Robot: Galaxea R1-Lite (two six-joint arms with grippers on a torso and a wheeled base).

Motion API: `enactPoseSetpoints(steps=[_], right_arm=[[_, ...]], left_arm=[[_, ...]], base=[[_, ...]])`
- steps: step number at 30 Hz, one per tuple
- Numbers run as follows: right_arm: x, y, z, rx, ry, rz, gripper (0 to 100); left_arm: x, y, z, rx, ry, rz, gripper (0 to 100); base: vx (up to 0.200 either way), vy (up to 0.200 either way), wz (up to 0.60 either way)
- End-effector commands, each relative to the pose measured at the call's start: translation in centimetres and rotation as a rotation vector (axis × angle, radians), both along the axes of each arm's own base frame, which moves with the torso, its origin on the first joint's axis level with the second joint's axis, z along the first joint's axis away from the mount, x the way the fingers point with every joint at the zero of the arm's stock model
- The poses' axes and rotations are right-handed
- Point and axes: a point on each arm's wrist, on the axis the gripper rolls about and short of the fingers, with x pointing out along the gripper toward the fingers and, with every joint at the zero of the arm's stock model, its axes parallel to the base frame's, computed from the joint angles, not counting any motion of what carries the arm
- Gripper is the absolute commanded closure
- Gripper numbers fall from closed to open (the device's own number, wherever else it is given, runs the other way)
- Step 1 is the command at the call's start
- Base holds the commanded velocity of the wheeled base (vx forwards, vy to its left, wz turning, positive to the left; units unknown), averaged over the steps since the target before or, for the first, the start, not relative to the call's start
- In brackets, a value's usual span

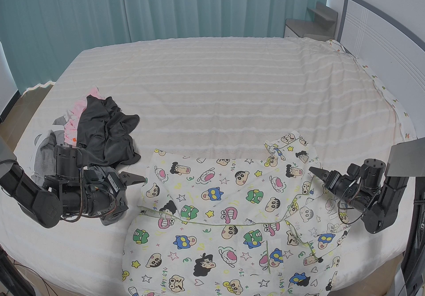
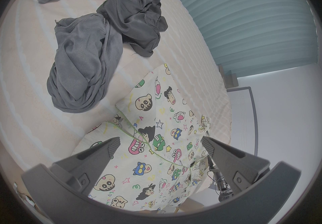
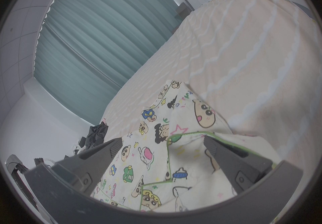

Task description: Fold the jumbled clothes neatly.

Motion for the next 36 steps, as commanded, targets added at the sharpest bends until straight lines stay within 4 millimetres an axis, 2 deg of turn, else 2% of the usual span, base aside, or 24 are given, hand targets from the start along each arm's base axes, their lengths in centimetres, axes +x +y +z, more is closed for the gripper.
enactPoseSetpoints(steps=[1,10,16,24,28,30,33,36], right_arm=[[1.5,-1.1,-0.5,0.002,-0.022,-0.033,0],[3.1,-4.0,-0.1,0.002,0.001,-0.110,0],[2.8,-4.8,0.0,0.004,0.009,-0.129,0],[0.3,-6.3,1.8,0.013,-0.009,-0.140,0],[-0.6,-8.3,2.1,-0.010,-0.012,-0.164,0],[-1.4,-9.3,2.0,-0.065,-0.014,-0.139,0],[-2.8,-10.0,1.6,-0.198,-0.040,-0.008,0],[-3.1,-10.0,1.5,-0.293,-0.074,0.068,0]], left_arm=[[0.0,0.0,0.0,0.000,0.001,0.000,0],[0.0,0.0,-0.1,0.000,0.002,0.001,0],[0.0,0.0,-0.1,0.000,0.002,0.001,0],[0.0,0.0,-0.1,0.000,0.002,0.001,0],[0.0,0.0,0.0,0.000,0.001,0.001,0],[0.0,0.0,-0.1,0.000,0.002,0.001,0],[0.0,0.0,-0.1,0.000,0.002,0.001,0],[0.0,0.0,-0.1,0.001,0.004,0.001,0]], base=[[0.000,0.000,0.00],[0.000,0.000,0.00],[0.000,0.000,0.00],[0.000,0.000,0.00],[0.000,0.000,0.00],[0.000,0.000,0.00],[0.000,0.000,0.00],[0.000,0.000,0.00]])
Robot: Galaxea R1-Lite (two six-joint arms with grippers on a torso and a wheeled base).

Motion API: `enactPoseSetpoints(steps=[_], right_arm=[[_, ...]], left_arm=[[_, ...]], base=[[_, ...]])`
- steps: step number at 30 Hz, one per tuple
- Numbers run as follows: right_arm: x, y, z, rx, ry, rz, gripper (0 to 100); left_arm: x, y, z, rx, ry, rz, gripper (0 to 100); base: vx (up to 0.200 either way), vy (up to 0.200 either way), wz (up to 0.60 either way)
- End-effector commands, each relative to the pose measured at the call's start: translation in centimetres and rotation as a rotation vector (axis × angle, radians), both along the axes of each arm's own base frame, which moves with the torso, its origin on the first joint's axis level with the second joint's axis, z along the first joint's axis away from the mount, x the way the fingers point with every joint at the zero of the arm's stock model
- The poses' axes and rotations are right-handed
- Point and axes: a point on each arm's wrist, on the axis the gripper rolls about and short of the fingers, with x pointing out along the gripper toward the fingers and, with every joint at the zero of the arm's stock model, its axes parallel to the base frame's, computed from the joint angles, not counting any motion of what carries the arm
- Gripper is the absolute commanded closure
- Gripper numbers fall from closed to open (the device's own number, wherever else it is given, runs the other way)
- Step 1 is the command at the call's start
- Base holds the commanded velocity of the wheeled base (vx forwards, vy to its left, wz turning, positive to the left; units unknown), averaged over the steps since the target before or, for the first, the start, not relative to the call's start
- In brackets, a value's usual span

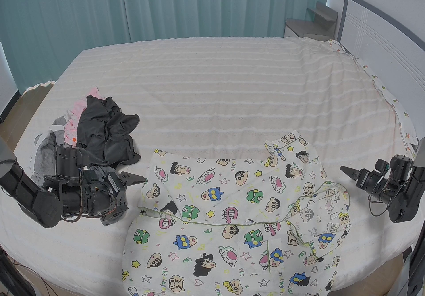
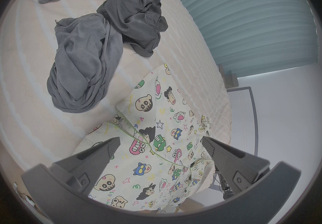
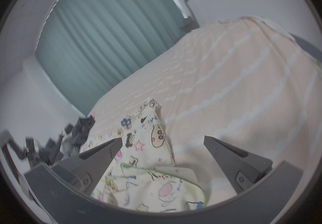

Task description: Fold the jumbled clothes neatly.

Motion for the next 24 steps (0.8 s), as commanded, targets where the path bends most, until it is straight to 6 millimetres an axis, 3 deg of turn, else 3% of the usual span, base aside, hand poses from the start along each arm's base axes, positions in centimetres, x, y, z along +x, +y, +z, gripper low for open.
enactPoseSetpoints(steps=[1,5,9,24], right_arm=[[-1.4,-0.8,0.0,-0.155,-0.032,0.120,0],[-0.3,0.3,0.0,-0.190,-0.028,0.235,0],[-0.4,0.6,-0.6,-0.271,-0.023,0.329,0],[1.4,1.1,-1.6,-0.279,0.038,0.392,0]], left_arm=[[0.0,0.0,0.0,0.000,0.002,0.001,0],[0.0,0.0,-0.1,0.000,0.003,0.001,0],[0.0,0.0,-0.2,0.002,0.005,0.000,0],[0.3,0.0,-0.6,0.005,0.011,0.000,0]], base=[[0.000,0.000,0.00],[0.000,0.000,0.00],[0.000,0.000,0.00],[0.000,0.000,0.00]])
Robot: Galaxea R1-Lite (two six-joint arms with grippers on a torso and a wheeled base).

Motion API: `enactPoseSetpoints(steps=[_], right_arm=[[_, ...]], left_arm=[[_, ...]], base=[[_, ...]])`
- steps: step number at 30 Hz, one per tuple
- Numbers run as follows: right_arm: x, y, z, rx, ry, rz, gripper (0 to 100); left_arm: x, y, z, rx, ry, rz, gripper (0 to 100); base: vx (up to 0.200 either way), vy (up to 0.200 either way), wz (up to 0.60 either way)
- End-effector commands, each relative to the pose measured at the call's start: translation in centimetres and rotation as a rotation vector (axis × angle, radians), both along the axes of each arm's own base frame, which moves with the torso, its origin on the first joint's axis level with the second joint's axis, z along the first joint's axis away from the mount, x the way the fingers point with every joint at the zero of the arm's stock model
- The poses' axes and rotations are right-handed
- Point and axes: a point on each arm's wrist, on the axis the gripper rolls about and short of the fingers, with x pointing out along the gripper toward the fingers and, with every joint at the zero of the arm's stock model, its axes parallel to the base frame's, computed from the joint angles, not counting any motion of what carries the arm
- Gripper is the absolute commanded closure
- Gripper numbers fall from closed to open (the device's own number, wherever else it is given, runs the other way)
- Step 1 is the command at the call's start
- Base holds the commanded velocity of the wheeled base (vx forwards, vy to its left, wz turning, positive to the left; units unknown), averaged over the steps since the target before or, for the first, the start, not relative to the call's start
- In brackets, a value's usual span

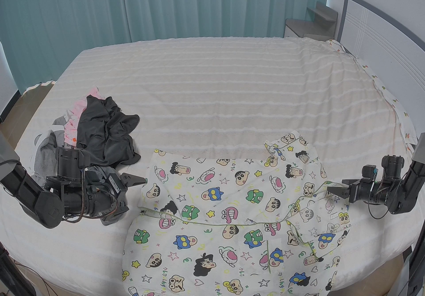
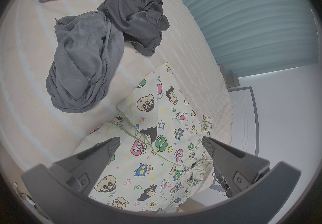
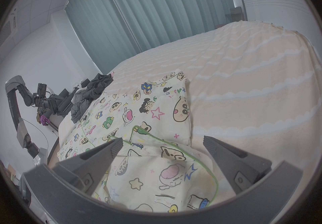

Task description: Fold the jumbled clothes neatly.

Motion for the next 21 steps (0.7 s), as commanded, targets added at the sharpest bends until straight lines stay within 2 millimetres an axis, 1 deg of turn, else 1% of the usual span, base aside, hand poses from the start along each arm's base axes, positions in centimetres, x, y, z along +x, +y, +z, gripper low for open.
enactPoseSetpoints(steps=[1,7,11,12,15,18,20,21], right_arm=[[0.8,0.3,-0.7,0.002,0.022,0.016,100],[1.8,0.6,-1.1,-0.002,0.025,0.034,100],[2.2,0.5,-0.7,-0.001,0.022,0.036,100],[2.3,0.3,-0.3,0.003,0.026,0.032,100],[2.3,0.0,0.1,0.015,0.033,0.027,100],[2.5,-0.6,0.6,0.080,0.050,-0.003,100],[2.7,-0.7,1.0,0.140,0.071,-0.026,100],[2.7,-0.7,1.1,0.144,0.070,-0.028,100]], left_arm=[[0.1,0.0,-0.2,0.001,0.005,0.000,0],[0.1,0.0,-0.3,0.002,0.009,0.000,0],[0.1,0.0,-0.4,0.002,0.011,0.000,0],[0.1,0.0,-0.4,0.003,0.012,0.000,0],[0.1,0.0,-0.5,0.004,0.014,0.001,0],[0.2,0.0,-0.5,0.011,0.013,0.011,0],[0.2,0.0,-0.5,0.014,0.014,0.013,0],[0.2,0.0,-0.5,0.014,0.014,0.013,0]], base=[[0.000,0.000,0.00],[0.000,0.000,0.00],[0.000,0.000,0.00],[0.000,0.000,0.00],[0.000,0.000,0.00],[0.000,0.000,0.00],[0.000,0.000,0.00],[0.000,0.000,0.00]])
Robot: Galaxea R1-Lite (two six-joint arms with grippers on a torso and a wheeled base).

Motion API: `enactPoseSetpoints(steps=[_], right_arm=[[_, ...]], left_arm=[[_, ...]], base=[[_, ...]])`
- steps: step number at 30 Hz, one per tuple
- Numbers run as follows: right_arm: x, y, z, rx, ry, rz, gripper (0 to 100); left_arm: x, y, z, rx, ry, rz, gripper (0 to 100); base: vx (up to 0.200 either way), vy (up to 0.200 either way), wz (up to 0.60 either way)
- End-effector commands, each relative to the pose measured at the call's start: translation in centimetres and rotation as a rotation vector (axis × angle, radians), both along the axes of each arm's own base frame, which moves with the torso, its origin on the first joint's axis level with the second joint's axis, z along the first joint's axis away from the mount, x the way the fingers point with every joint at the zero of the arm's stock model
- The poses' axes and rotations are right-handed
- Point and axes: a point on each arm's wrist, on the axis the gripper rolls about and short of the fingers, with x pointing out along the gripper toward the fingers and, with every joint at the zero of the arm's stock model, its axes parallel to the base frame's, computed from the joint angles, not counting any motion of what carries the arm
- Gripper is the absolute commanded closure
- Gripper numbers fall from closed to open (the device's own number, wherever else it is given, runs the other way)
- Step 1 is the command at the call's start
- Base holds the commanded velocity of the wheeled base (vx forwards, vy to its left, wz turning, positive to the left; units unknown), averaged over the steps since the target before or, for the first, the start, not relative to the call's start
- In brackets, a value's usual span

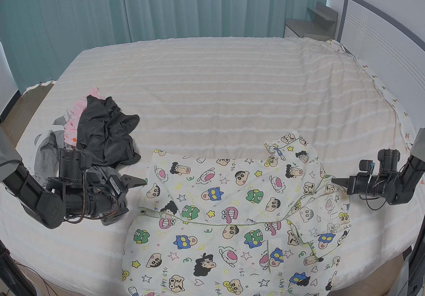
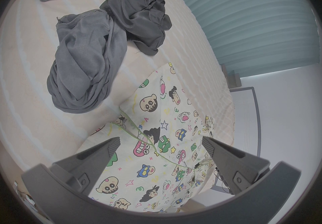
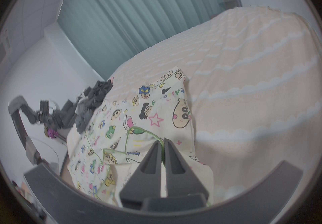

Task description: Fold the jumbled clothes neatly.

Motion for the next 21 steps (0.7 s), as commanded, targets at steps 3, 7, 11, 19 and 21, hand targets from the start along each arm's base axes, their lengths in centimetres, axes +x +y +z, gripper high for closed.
enactPoseSetpoints(steps=[3,7,11,19,21], right_arm=[[0.9,-0.6,1.5,0.146,0.053,-0.056,100],[1.4,-0.7,0.8,0.181,0.146,-0.053,100],[1.8,-0.7,0.9,0.197,0.198,-0.052,100],[3.7,-1.2,1.9,0.250,0.298,-0.082,100],[4.1,-1.3,1.3,0.266,0.323,-0.100,100]], left_arm=[[0.1,0.0,-0.2,0.005,0.006,0.005,0],[0.1,0.0,-0.2,0.006,0.007,0.006,0],[0.1,0.0,-0.3,0.007,0.009,0.006,0],[0.1,0.0,-0.5,0.009,0.015,0.005,0],[0.1,0.0,-0.5,0.010,0.015,0.006,0]], base=[[0.000,0.000,0.00],[0.000,0.000,0.00],[0.000,0.000,0.00],[0.000,0.000,0.00],[0.000,0.000,0.00]])
